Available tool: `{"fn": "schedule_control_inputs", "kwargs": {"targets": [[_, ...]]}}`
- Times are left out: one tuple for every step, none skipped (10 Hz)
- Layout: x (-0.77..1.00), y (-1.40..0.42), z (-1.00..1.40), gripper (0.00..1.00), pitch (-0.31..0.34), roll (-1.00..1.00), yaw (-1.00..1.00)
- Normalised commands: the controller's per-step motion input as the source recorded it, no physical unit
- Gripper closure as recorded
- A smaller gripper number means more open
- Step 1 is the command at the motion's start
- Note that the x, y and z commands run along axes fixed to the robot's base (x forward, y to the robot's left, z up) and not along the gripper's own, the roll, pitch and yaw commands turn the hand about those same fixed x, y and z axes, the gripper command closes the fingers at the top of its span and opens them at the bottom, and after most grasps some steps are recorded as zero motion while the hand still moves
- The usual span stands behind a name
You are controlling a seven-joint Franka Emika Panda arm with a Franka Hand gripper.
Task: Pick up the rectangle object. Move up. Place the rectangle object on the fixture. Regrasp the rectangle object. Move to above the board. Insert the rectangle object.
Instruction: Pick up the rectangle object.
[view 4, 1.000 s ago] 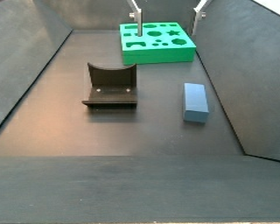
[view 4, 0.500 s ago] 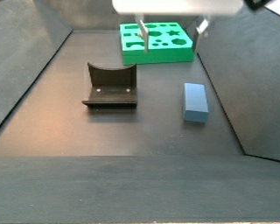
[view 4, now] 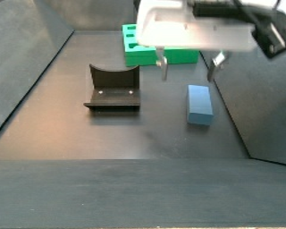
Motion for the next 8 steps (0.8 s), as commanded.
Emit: {"fn": "schedule_control_inputs", "kwargs": {"targets": [[-0.19,0.23,-0.74,0.00,-0.050,0.07,-0.12],[-0.19,0.21,-0.71,0.00,-0.016,0.09,-0.11],[-0.23,0.18,-0.69,0.00,0.000,0.13,-0.11],[-0.24,0.16,-0.68,0.00,0.000,0.12,-0.11],[-0.22,0.15,-0.70,0.00,0.000,0.12,-0.11],[-0.20,0.13,-0.78,0.00,0.000,0.16,-0.09],[-0.24,0.02,-0.88,0.00,0.000,0.17,-0.18],[-0.11,0.00,-0.75,0.00,-0.066,0.06,-0.20]]}}
